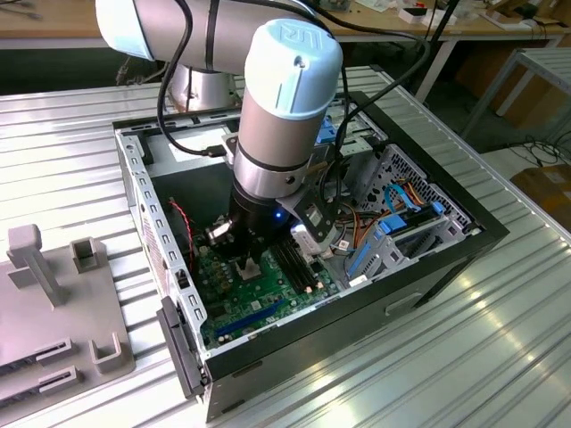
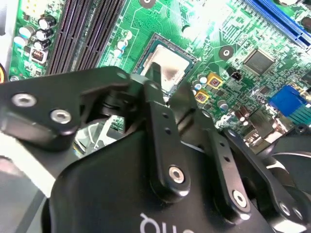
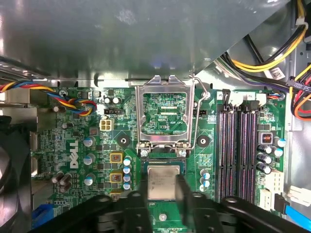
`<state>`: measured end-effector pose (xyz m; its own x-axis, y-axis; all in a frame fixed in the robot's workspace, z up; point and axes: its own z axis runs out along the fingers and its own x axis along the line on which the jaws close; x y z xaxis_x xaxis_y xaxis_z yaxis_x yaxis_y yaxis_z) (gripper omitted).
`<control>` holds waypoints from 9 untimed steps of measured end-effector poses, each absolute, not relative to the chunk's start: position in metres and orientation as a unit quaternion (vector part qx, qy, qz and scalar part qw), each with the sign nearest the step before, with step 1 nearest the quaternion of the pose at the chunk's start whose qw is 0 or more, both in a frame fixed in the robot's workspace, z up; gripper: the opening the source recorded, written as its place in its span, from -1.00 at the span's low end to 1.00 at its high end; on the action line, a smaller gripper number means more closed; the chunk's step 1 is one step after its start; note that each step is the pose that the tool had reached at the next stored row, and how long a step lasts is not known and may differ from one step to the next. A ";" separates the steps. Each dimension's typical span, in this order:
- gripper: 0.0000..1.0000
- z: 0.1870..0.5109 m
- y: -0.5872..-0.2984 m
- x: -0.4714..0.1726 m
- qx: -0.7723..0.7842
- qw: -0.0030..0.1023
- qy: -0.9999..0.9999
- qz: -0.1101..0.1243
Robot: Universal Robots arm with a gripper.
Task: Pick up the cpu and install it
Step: 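Place the cpu into insertion slot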
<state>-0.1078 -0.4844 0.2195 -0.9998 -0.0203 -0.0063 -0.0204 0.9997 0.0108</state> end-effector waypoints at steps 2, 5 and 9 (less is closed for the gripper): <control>-0.47 0.220 -0.484 -0.108 -0.010 0.003 1.000 0.005; -0.79 0.220 -0.484 -0.108 -0.010 0.003 1.000 0.005; -0.79 0.220 -0.484 -0.108 -0.010 0.003 1.000 0.005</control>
<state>-0.1078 -0.4844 0.2195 -0.9998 -0.0204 -0.0055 -0.0204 0.9997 0.0108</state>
